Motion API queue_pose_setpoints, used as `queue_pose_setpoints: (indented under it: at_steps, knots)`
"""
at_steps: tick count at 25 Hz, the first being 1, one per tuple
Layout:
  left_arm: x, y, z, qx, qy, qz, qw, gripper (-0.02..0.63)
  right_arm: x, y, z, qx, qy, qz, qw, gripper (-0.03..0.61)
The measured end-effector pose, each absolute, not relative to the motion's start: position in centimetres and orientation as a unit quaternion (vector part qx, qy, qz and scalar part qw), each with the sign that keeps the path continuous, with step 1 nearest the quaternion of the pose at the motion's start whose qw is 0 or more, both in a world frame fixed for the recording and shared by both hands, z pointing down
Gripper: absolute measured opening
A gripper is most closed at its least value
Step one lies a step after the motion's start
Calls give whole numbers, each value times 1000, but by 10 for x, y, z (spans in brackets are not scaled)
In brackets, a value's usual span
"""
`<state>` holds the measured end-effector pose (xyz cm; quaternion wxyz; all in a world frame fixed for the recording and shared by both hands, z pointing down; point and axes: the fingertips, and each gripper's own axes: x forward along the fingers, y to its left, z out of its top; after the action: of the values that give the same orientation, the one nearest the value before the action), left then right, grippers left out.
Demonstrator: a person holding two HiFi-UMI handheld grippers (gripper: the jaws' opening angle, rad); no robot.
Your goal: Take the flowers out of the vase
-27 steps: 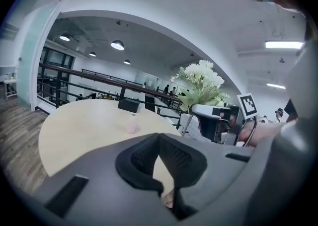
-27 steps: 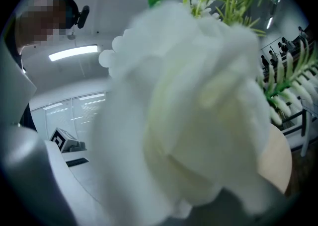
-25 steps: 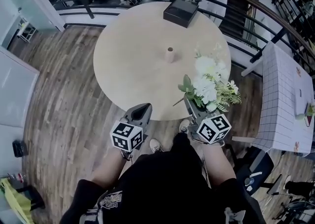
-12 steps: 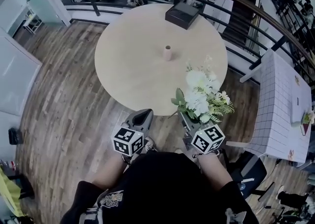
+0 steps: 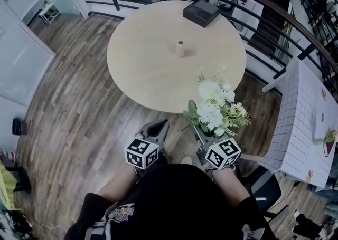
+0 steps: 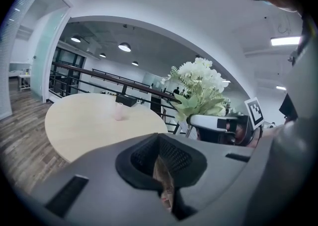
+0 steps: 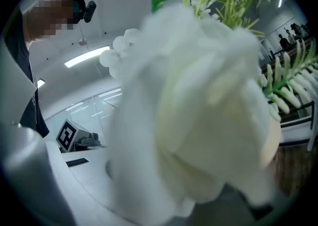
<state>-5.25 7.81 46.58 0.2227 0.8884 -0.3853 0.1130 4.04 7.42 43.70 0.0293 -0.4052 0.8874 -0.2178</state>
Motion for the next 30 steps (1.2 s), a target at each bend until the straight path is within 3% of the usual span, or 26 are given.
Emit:
queue_pose_setpoints:
  at_steps: [30]
  knots:
    - [1, 140, 462, 882, -405, 113, 213, 6, 81, 123, 437, -364, 907, -210, 22, 72]
